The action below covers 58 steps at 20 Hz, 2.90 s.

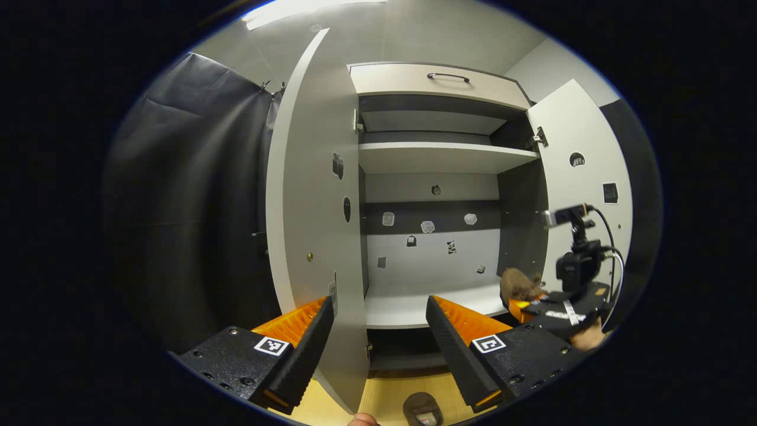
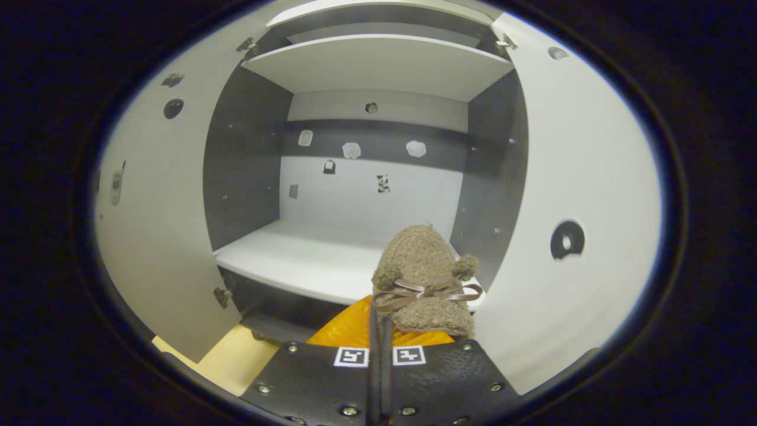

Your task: Grab one shoe with the right hand and put it into the shoe cabinet, grab the other shoe with the left hand and put it into the shoe cabinet; then close the right door with the right hand and the left door with the left hand.

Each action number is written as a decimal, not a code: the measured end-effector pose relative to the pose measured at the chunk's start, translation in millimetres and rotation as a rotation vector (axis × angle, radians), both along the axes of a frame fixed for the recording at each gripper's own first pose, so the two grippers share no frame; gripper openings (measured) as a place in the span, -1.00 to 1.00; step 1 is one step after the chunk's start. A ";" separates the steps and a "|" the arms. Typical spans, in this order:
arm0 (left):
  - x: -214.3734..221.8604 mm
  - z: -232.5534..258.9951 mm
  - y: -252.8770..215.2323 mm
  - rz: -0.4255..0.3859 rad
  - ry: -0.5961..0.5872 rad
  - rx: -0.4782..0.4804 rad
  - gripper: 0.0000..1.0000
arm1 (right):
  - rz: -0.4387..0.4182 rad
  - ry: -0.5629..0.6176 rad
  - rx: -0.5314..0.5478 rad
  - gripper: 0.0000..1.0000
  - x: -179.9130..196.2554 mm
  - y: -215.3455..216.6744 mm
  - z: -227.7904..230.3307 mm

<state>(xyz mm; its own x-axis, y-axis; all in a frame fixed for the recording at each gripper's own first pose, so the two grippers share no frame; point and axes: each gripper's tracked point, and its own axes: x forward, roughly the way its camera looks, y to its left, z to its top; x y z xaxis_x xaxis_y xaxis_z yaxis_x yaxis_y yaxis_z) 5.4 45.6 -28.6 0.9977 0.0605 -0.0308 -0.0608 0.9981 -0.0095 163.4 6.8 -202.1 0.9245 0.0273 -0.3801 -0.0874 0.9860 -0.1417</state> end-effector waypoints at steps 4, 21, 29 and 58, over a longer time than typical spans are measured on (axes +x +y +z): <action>0.2 1.2 0.5 0.005 -0.006 -0.003 0.93 | 0.029 -0.049 -0.031 -0.99 72.8 8.0 23.8; 1.4 2.1 1.8 0.026 -0.008 -0.023 0.92 | -0.010 0.159 -0.090 -0.89 195.2 7.2 -72.1; -2.1 -8.9 -0.3 0.030 0.029 -0.037 0.93 | 0.000 0.231 -0.073 -0.19 167.5 -0.6 -64.9; -51.9 -331.1 -54.7 -0.206 0.927 -0.103 0.93 | 0.031 -0.196 0.036 -0.20 -101.6 -13.8 220.7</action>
<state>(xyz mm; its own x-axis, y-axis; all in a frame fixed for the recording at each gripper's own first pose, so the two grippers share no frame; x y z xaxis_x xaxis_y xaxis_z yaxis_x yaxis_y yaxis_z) -46.5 -9.1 -359.7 0.5640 -0.1612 -0.8099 0.0889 0.9869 -0.1345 61.7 -7.0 18.6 0.9793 0.0674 -0.1908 -0.0921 0.9880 -0.1241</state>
